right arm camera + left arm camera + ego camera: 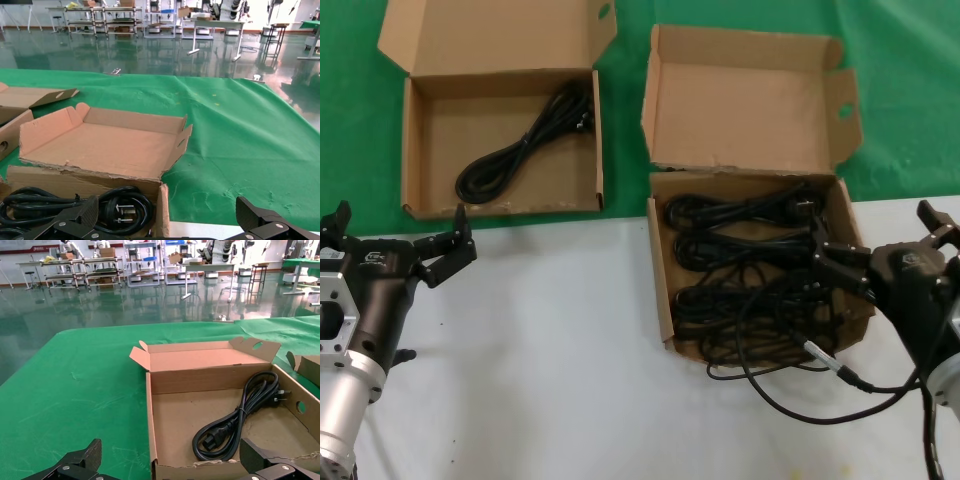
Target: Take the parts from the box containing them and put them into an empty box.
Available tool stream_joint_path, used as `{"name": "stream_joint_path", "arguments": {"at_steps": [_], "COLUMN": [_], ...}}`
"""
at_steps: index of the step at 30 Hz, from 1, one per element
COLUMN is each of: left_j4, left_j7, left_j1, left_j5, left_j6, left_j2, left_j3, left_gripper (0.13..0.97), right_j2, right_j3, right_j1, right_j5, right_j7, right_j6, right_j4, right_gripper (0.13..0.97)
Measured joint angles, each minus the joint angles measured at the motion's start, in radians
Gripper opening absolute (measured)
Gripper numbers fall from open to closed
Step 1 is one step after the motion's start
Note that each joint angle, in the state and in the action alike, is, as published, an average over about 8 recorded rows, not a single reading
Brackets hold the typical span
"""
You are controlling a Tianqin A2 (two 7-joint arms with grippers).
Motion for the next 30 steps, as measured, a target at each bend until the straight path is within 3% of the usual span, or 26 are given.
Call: {"name": "stream_joint_path", "arguments": {"at_steps": [30], "left_j4": [0.0], "left_j7": [0.0], "left_j1": [0.0], "left_j5": [0.0], "left_j6": [0.0], "left_j2": [0.0], "left_j3": [0.0], "left_gripper": [0.966], "right_j2": [0.0], "right_j3": [0.0], "right_j1": [0.0], "right_j5": [0.0], "right_j7": [0.0], "right_j6": [0.0], "right_j4": [0.0], "right_gripper": [0.966]}}
